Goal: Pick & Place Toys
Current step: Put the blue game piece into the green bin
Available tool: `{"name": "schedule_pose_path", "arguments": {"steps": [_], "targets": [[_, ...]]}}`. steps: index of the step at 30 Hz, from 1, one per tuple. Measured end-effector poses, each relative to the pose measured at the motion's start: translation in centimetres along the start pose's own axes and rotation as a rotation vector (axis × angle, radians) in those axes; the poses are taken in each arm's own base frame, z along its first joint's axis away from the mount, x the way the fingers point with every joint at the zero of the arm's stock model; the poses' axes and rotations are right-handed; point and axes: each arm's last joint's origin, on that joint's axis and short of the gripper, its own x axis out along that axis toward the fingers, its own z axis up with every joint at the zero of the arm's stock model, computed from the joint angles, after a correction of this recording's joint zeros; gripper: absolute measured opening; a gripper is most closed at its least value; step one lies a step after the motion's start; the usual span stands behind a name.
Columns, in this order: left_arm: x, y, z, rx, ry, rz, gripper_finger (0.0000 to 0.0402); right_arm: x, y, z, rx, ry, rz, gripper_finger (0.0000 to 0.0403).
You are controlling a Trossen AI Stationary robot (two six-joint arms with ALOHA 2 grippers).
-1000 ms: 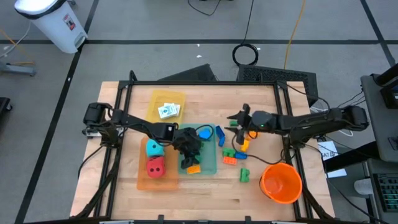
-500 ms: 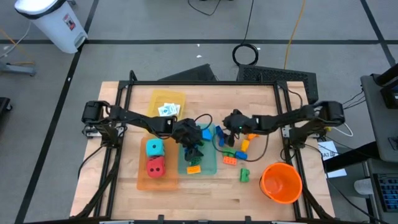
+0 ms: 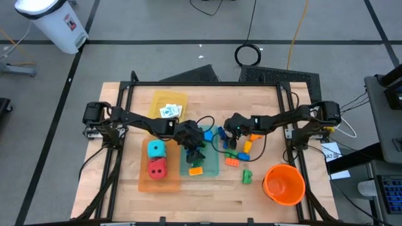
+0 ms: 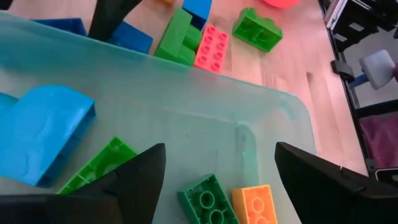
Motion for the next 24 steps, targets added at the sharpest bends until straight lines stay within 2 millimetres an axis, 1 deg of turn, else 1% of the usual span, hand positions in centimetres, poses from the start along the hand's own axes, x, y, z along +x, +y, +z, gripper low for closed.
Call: {"name": "schedule_pose_path", "arguments": {"steps": [10, 13, 15, 18, 24], "targets": [[0.0, 0.0, 0.0, 0.001, -0.001, 0.000, 0.0308, -0.1, -1.3, -0.8, 0.000, 0.086, -0.083, 0.0277], [0.0, 0.0, 0.0, 0.002, -0.001, 0.000, 0.0308, -0.1, -1.3, -0.5, -0.006, 0.056, -0.073, 0.0270], [0.0, 0.0, 0.0, 0.003, -0.001, 0.000, 0.0308, -0.1, -1.3, -0.3, -0.049, 0.046, -0.070, 0.0266], [0.0, 0.0, 0.0, 0.003, -0.001, 0.000, 0.0308, -0.1, -1.3, -0.3, -0.088, 0.046, -0.069, 0.0260], [0.0, 0.0, 0.0, 0.004, -0.002, 0.000, 0.0308, 0.2, -1.4, -0.7, -0.095, 0.007, -0.064, 0.0244]]}}
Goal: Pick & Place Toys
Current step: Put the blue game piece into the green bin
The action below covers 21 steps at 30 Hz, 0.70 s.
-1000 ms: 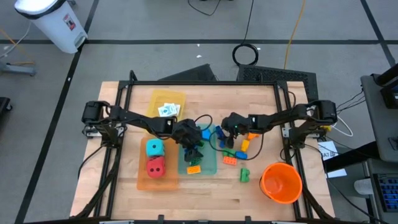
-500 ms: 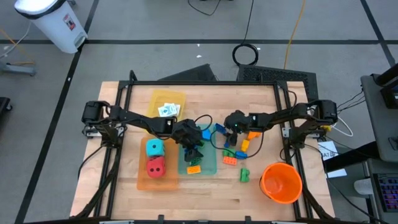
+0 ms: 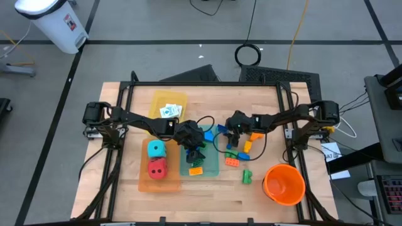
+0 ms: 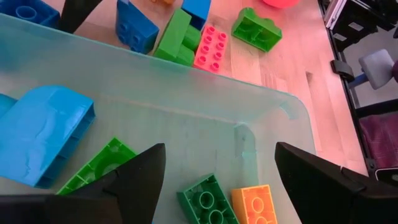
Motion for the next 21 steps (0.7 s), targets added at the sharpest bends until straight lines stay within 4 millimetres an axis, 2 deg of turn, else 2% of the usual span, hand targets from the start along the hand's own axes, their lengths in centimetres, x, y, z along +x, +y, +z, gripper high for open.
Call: {"name": "schedule_pose_path", "arguments": {"steps": [5, 10, 17, 21], "targets": [[0.0, 0.0, 0.0, 0.000, -0.001, 0.000, 0.0308, 0.8, 0.1, -0.4, -0.032, 0.006, 0.086, 0.0225], [0.0, 0.0, 0.0, 0.000, 0.000, 0.000, 0.0308, 0.8, 0.1, -0.5, -0.070, 0.009, 0.096, 0.0189], [0.0, 0.0, 0.1, -0.001, -0.007, -0.003, 0.0308, -0.3, 0.0, 0.1, -0.102, -0.014, 0.090, 0.0112], [0.1, -0.3, 0.2, 0.006, -0.027, -0.012, 0.0308, -1.8, -0.2, 0.3, -0.130, -0.007, 0.040, 0.0090]]}}
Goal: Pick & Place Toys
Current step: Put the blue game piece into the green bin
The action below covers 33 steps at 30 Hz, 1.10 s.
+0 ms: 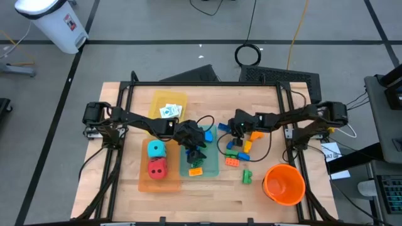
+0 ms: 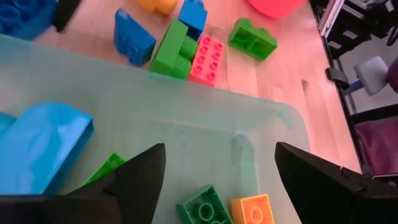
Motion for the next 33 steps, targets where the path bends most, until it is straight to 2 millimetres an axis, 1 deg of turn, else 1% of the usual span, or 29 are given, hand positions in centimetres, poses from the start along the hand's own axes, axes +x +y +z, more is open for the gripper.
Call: {"name": "schedule_pose_path", "arguments": {"steps": [3, 8, 12, 15, 20, 24, 28, 31, 33], "targets": [[0.1, -0.3, 0.3, 0.011, -0.036, -0.006, 0.0308, -1.6, 0.0, 0.3, -0.024, 0.007, -0.071, 0.0093], [0.0, -0.5, 1.3, -0.016, -0.184, 0.077, 0.0308, -4.4, 0.7, 0.7, -0.086, -0.003, -0.164, 0.0097], [-0.2, -0.7, 2.2, -0.012, -0.291, 0.098, 0.0308, -6.3, 2.1, 1.1, -0.182, -0.058, -0.191, 0.0096], [-0.4, -0.8, 2.8, -0.012, -0.360, 0.097, 0.0308, -7.4, 3.4, 1.5, -0.266, -0.113, -0.192, 0.0096], [-0.6, -0.8, 3.3, -0.043, -0.448, 0.157, 0.0308, -7.9, 5.7, 2.2, -0.435, -0.199, -0.205, 0.0096], [-0.7, -0.6, 3.4, -0.062, -0.470, 0.221, 0.0308, -8.0, 7.0, 2.6, -0.500, -0.265, -0.181, 0.0096], [-0.7, -0.5, 3.3, -0.066, -0.474, 0.244, 0.0308, -8.3, 7.6, 2.7, -0.514, -0.297, -0.166, 0.0096], [-0.7, -0.6, 3.4, -0.065, -0.477, 0.237, 0.0308, -8.4, 7.7, 3.1, -0.516, -0.337, -0.172, 0.0096], [-0.7, -0.7, 3.4, -0.066, -0.479, 0.233, 0.0308, -8.1, 7.8, 3.4, -0.505, -0.367, -0.176, 0.0096]]}}
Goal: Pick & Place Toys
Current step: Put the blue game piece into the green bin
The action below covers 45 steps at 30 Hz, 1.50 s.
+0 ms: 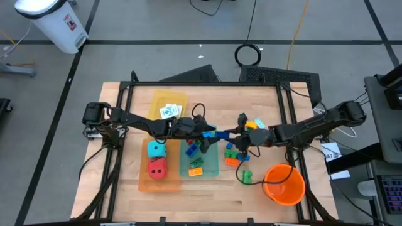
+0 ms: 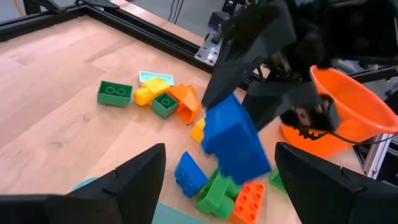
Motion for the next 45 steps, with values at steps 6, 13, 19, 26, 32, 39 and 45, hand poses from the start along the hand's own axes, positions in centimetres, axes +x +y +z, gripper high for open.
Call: {"name": "schedule_pose_path", "arguments": {"steps": [6, 13, 19, 26, 32, 39, 45], "targets": [[0.1, -0.3, 0.2, -0.010, -0.039, -0.026, 0.0308, 1.5, 0.7, 0.1, -0.072, -0.023, -0.011, 0.0096], [0.1, -0.5, -0.1, -0.018, -0.012, -0.046, 0.0288, 2.8, 1.3, 0.1, -0.130, -0.043, -0.052, 0.0096], [0.2, -0.1, -0.1, -0.021, 0.000, -0.032, 0.0209, 2.6, 1.3, 0.4, -0.144, -0.040, -0.106, 0.0096], [0.2, 0.4, 0.0, -0.040, 0.005, -0.017, 0.0101, 2.6, 1.4, 0.5, -0.161, -0.041, -0.105, 0.0096], [0.2, 0.5, -0.1, -0.038, 0.026, -0.024, 0.0097, 2.6, 1.4, 0.5, -0.148, -0.045, -0.103, 0.0111], [-1.0, 0.6, 1.0, -0.009, 0.099, -0.142, 0.0100, 1.7, 1.2, 1.0, -0.023, -0.050, -0.159, 0.0164], [-2.3, -0.4, 0.5, 0.054, 0.200, -0.155, 0.0098, -0.7, 0.1, 1.7, 0.062, -0.076, -0.191, 0.0190]]}}
